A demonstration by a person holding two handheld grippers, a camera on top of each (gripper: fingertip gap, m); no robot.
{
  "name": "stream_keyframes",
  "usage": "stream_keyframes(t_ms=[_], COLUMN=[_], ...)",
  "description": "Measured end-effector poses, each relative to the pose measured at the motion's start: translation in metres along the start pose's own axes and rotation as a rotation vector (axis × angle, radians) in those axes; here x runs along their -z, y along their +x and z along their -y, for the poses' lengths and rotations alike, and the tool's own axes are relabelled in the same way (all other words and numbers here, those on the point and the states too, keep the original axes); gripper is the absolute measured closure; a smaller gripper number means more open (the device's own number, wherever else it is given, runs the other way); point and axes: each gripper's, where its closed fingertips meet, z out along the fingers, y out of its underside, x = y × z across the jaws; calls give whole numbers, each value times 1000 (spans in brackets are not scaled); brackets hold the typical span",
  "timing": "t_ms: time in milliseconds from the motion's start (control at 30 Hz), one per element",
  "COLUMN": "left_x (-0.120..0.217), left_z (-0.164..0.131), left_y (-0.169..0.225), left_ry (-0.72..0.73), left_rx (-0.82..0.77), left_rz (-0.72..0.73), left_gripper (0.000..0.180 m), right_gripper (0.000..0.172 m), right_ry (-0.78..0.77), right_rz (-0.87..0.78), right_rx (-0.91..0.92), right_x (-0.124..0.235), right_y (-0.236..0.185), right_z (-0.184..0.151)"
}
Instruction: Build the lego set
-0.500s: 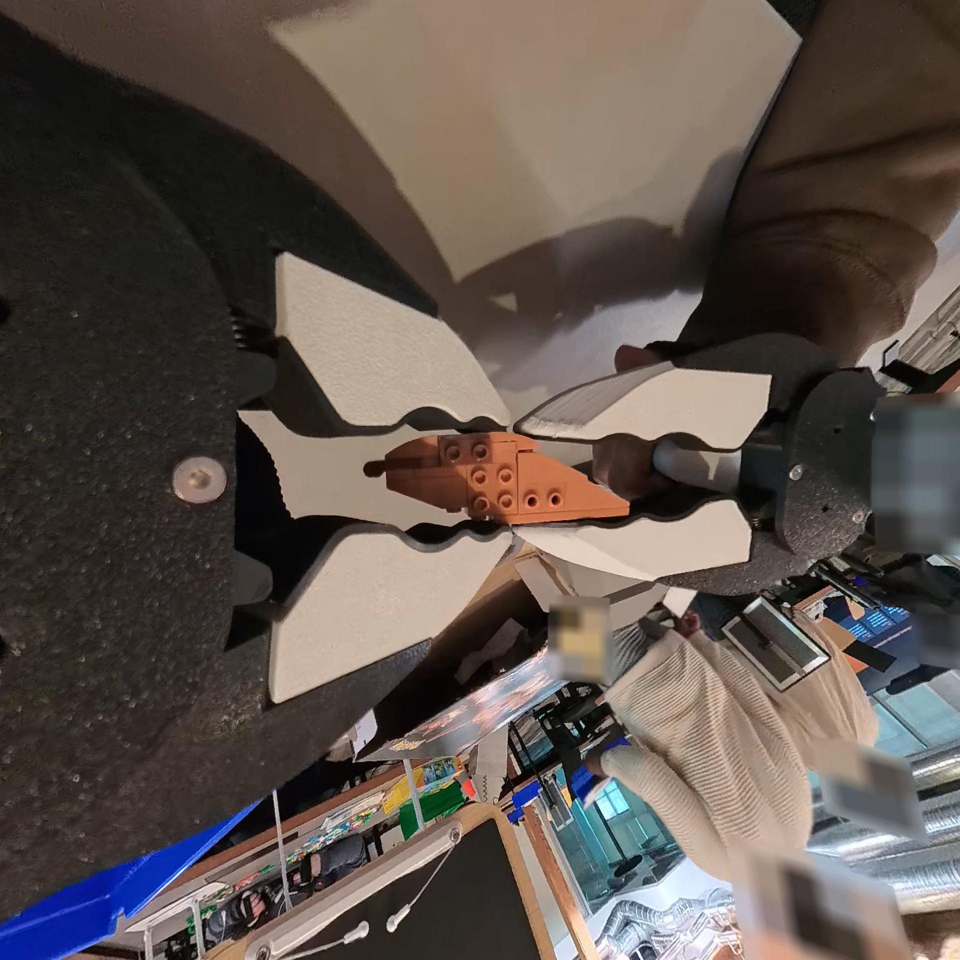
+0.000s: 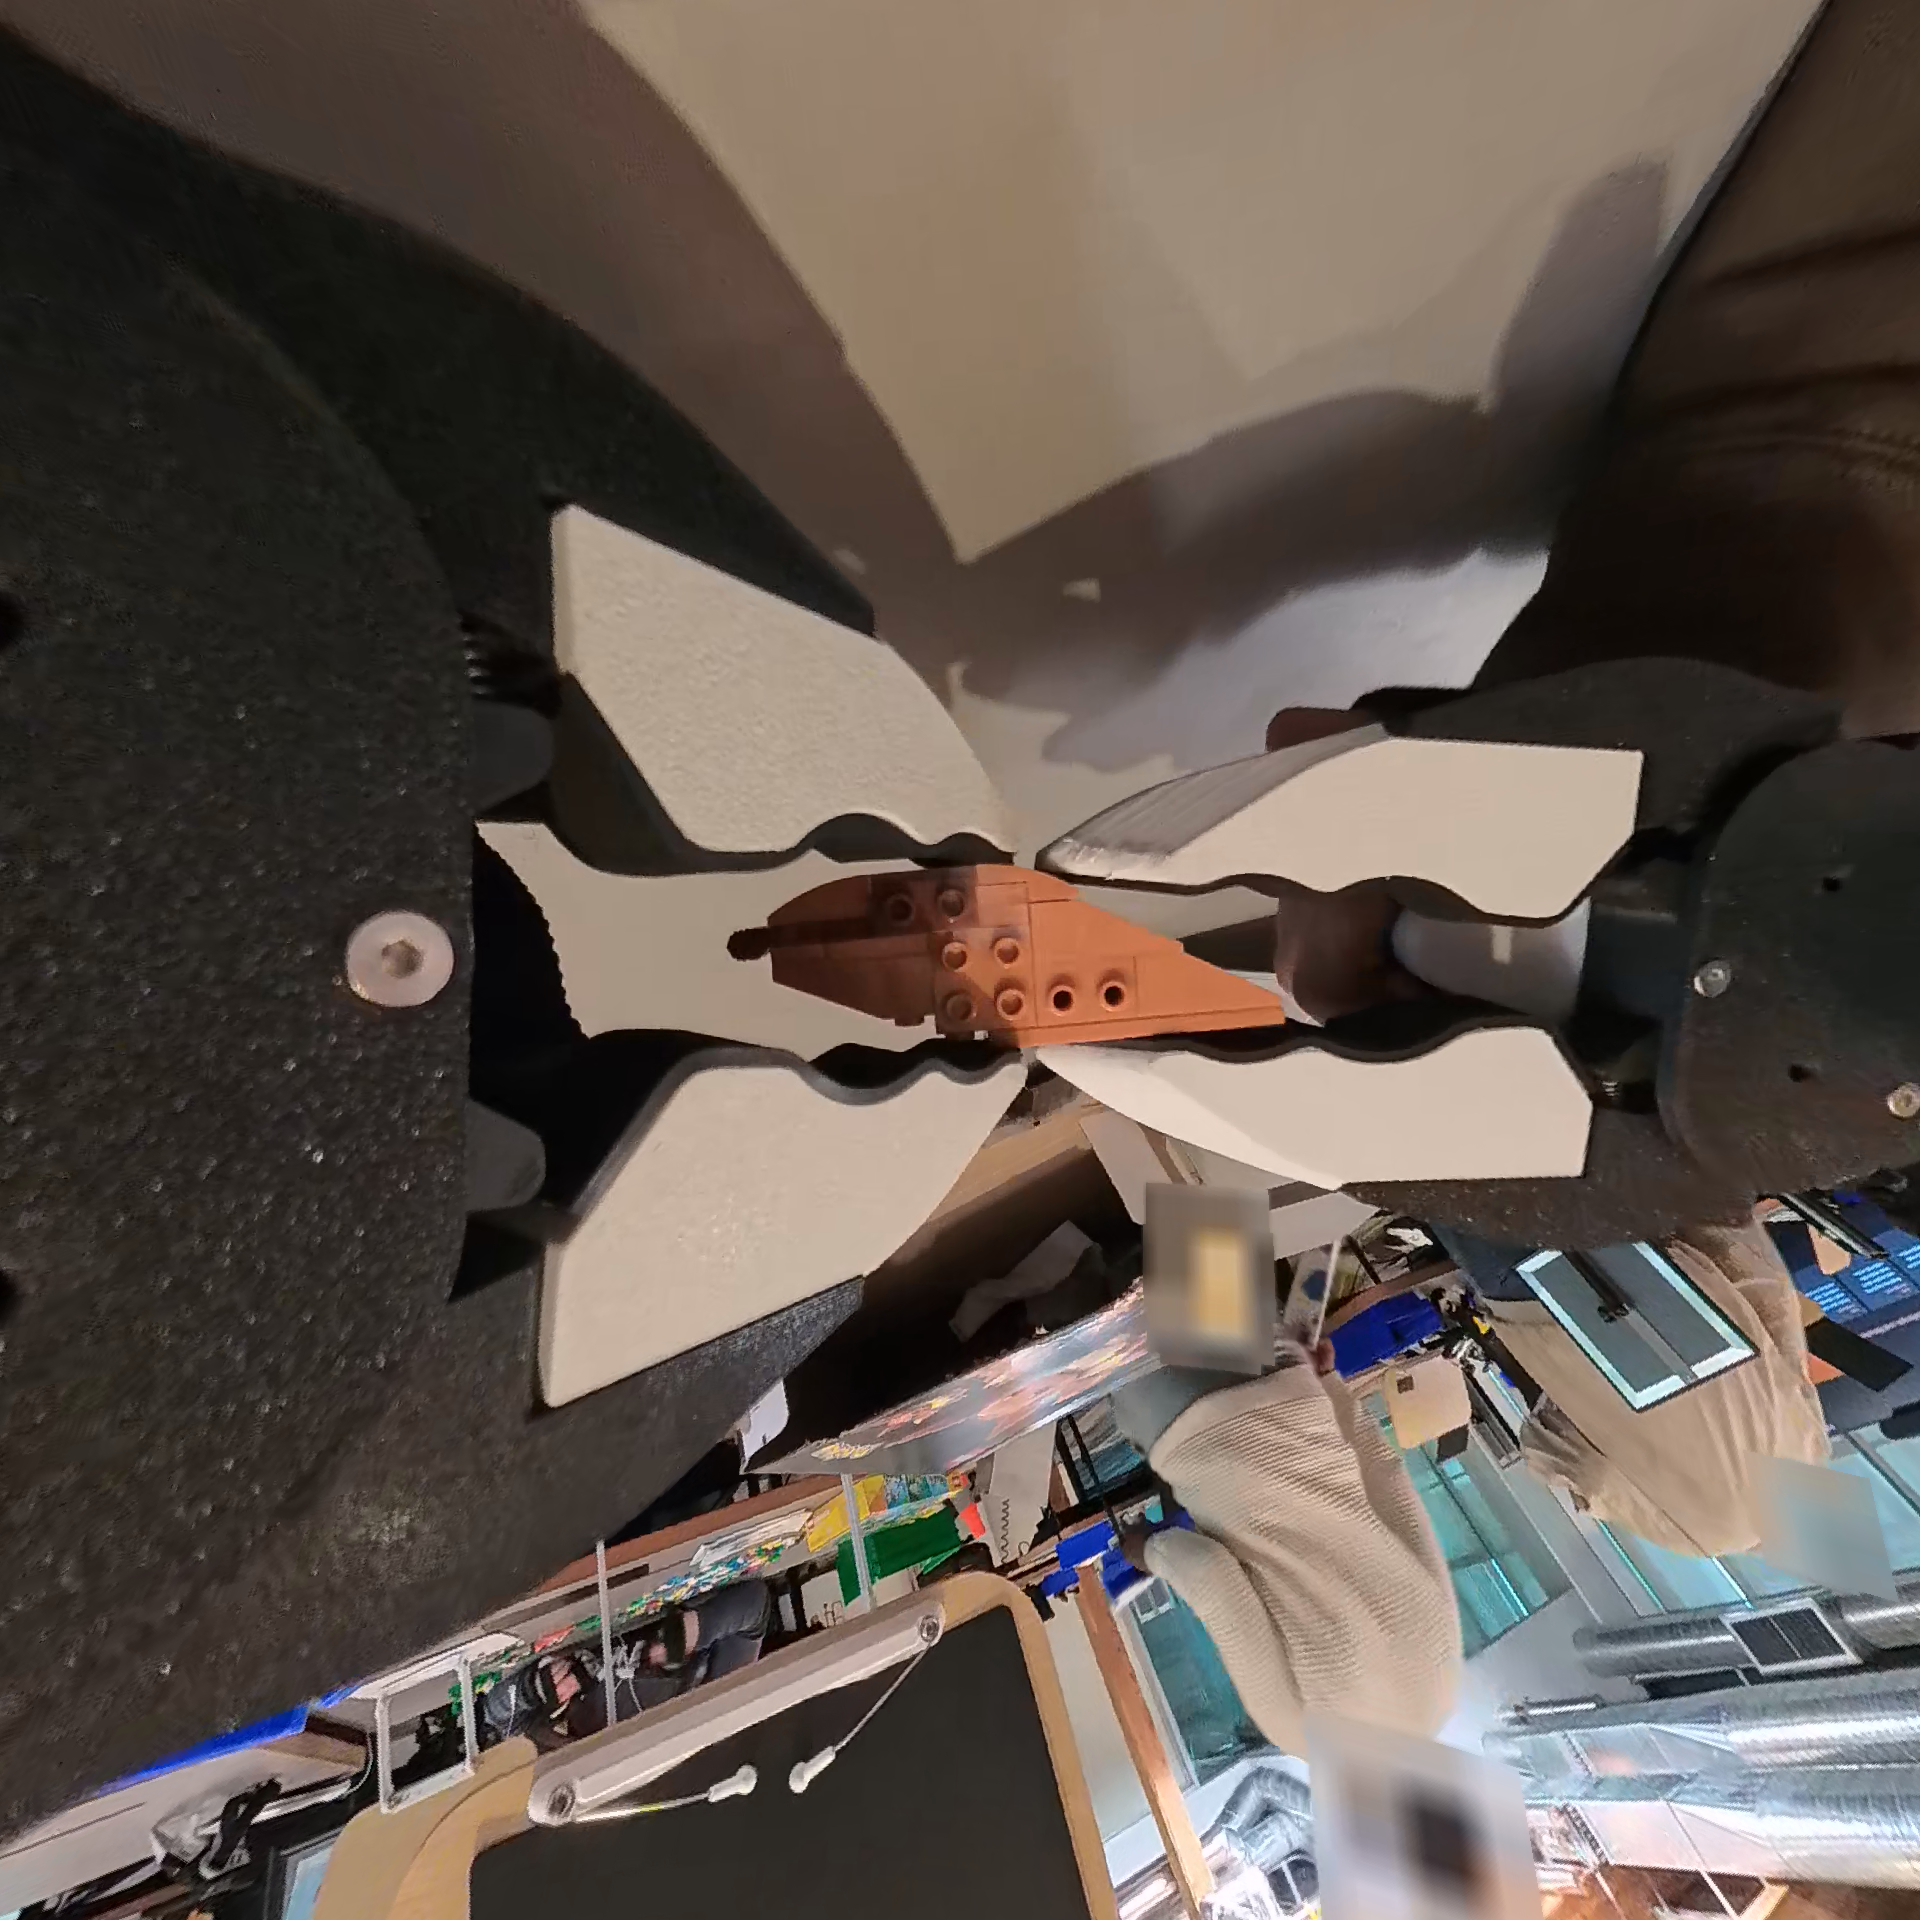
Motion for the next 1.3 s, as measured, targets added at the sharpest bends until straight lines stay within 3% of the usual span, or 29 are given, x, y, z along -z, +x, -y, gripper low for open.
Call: stream_keyframes(t_ms=[267, 367, 467, 567, 633, 733, 833, 933, 1133, 1300], left_x=[1, 2, 7, 0, -8, -11, -9, -6, -9, -10], left_z=[1, 2, 4, 0, 0, 7, 8, 10, 10, 9], left_y=[-2, -19, -33, -35, -30, -25, -23, -20, -14, -14], left_ry=[21, 92, 180, 180, 186, 246, 264, 263, 254, 241], left_rx=[14, 243, 482, 606, 654, 698, 733, 751, 837, 826], left_rz=[8, 31, 25, 8, -20, -62, -104, -143, -214, -208], left_gripper=[155, 152, 131, 130, 136, 166, 170, 170, 170, 169], right_gripper=[140, 140, 140, 140, 140, 140, 139, 125, 140, 140], right_ry=[1, -24, -106, -120, -116, -112, -98, -67, -51, -31], right_rz=[-43, -192, -315, -339, -343, -362, -364, -390, -358, -304], right_rx=[25, 54, 157, 197, 227, 260, 279, 316, 422, 295], right_x=[1, 3, 5, 2, 1, 0, 0, 3, 1, 1], right_y=[5, 26, 39, 38, 35, 34, 34, 36, 22, 21], right_z=[1, -1, -10, -9, -5, -2, -2, 4, 9, 7])
